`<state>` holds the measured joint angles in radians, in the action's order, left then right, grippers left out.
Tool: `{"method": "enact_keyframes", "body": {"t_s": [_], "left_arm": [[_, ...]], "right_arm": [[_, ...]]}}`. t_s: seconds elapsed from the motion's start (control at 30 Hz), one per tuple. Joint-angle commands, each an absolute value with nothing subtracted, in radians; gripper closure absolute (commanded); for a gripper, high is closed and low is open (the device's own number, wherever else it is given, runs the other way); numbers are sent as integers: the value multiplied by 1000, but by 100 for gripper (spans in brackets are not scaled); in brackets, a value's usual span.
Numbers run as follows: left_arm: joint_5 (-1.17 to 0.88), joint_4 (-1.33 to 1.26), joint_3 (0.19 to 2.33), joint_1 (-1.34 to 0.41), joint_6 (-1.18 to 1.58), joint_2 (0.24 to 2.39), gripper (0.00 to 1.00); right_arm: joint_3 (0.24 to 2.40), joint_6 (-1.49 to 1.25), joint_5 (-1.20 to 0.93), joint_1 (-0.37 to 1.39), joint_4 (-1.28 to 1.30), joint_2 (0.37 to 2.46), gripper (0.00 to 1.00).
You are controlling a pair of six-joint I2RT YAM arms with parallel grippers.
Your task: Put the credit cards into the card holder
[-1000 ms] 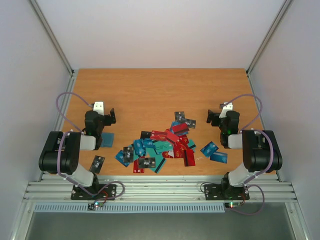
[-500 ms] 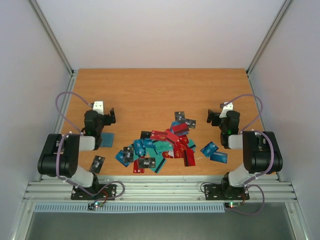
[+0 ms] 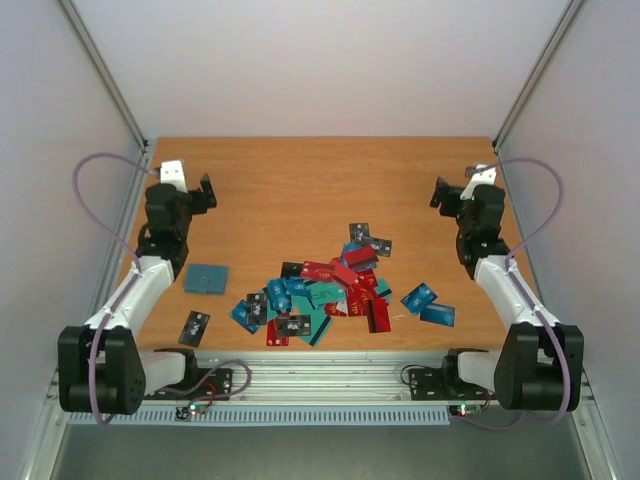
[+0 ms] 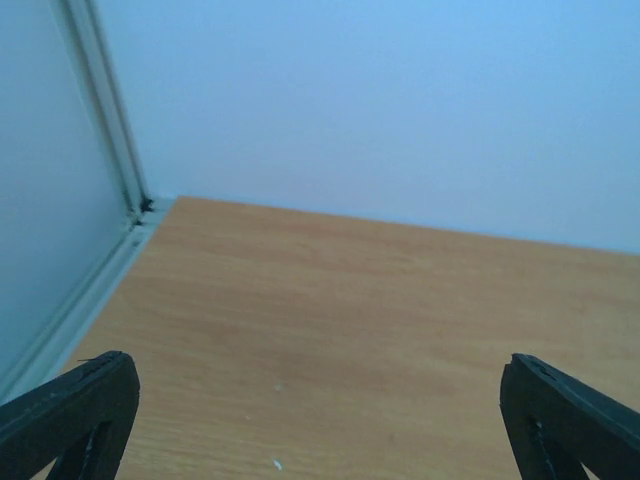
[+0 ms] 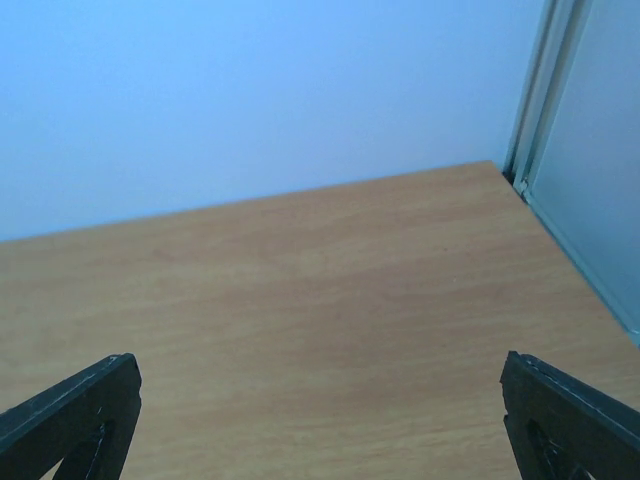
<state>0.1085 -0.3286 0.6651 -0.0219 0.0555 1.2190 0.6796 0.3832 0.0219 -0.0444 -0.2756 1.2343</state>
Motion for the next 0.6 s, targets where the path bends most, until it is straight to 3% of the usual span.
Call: {"method": "enact_keyframes", "body": {"t_s": [0.0,0.23,0.57], "left_arm": [[236,141,890,-20,197,1170,1],[255,613,1092,-18,441,1159,1],[77,966,1060,-12,860,1085,5]], "right_arm": [[842,272,75,-37,79,1191,1],[982,143,70,-37,354,1130,2],[1147,-58,11,-57,820,1205,2]]}}
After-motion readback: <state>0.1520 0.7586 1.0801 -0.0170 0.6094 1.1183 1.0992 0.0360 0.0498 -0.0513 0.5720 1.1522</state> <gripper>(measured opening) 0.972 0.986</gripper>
